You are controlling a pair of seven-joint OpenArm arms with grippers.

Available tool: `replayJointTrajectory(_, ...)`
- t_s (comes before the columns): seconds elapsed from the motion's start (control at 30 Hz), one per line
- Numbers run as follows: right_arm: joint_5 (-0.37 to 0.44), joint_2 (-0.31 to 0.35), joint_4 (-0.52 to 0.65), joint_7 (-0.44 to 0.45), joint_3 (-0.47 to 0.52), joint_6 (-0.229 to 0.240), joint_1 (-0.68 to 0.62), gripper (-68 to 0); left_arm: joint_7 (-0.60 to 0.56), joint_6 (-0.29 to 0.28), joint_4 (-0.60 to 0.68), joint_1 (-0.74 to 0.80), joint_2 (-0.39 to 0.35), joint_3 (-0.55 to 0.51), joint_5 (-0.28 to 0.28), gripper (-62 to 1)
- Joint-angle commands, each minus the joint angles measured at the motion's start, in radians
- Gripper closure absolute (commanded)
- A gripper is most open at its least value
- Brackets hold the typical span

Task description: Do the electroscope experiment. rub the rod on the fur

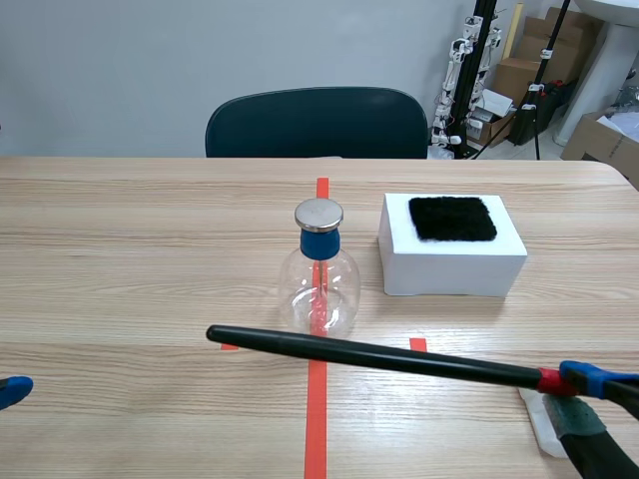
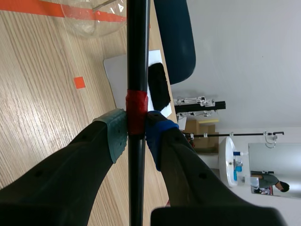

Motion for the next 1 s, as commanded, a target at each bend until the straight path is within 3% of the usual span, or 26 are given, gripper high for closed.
replayJointTrajectory(0.0,0.008,0.008,0.019,0.004,0.006,-0.013,-0.001,0.0,-0.014,-0.002,0.007,-0.003,-0.003,-0.005,-0.010,-62.3)
replayJointTrajectory(0.97,0.008,0.008,0.019,0.000,0.006,-0.014,0.023,0.0,-0.014,-0.002,0.007,-0.003,-0.003,-0.005,-0.010,-62.3)
